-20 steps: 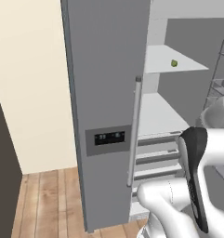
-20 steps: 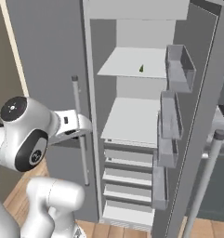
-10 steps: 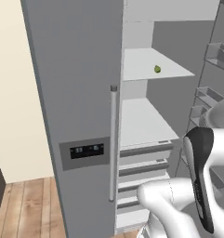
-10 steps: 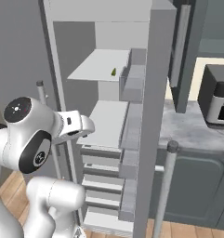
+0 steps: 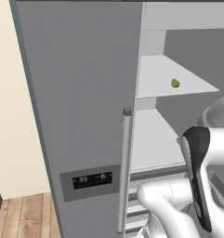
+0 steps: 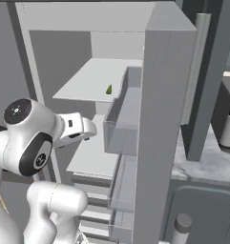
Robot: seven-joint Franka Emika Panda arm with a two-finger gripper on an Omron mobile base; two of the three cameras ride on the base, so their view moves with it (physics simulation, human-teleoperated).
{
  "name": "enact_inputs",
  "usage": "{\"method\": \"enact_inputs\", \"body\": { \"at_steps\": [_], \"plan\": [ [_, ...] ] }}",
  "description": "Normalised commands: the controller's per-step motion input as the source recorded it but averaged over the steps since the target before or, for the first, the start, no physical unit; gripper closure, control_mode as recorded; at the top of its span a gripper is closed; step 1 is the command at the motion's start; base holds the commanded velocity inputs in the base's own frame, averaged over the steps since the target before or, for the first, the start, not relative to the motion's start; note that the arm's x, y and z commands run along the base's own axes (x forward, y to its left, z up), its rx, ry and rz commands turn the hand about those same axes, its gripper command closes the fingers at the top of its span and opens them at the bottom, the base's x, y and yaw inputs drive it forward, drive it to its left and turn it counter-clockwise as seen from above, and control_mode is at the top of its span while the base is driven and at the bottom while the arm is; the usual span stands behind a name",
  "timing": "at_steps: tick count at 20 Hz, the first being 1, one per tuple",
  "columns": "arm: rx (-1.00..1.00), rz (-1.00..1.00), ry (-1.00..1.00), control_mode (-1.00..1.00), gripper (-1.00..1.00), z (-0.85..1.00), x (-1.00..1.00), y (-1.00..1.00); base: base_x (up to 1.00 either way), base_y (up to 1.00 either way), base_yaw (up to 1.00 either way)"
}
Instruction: There is a bowl on the dining counter. Grab a lemon wedge from the fridge and place it in the bowl. Then get the liquor bottle and glass cup from the cabinet and place them next to the bowl.
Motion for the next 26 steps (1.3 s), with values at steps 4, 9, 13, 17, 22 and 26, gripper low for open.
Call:
{"method": "enact_inputs", "body": {
  "at_steps": [4,9,13,17,22,26],
  "plan": [
    [0.0,0.0,-0.04,-1.0,-1.0,0.07,0.09,-0.08,0.17,0.0,0.0],
    [0.06,0.0,-0.27,-1.0,-1.0,0.31,-0.48,-0.28,0.0,0.0,0.0],
    [0.08,0.0,-0.16,-1.0,-1.0,0.52,-0.12,-0.06,0.0,0.0,0.0],
    [0.09,0.0,-0.01,-1.0,-1.0,0.66,0.11,0.0,0.0,0.0,0.0],
    [0.08,-0.01,0.0,-1.0,-1.0,0.66,0.41,0.0,0.0,0.0,0.0],
    [0.02,-0.03,0.0,-1.0,-1.0,0.32,0.41,0.0,0.0,0.0,0.0]
  ]
}}
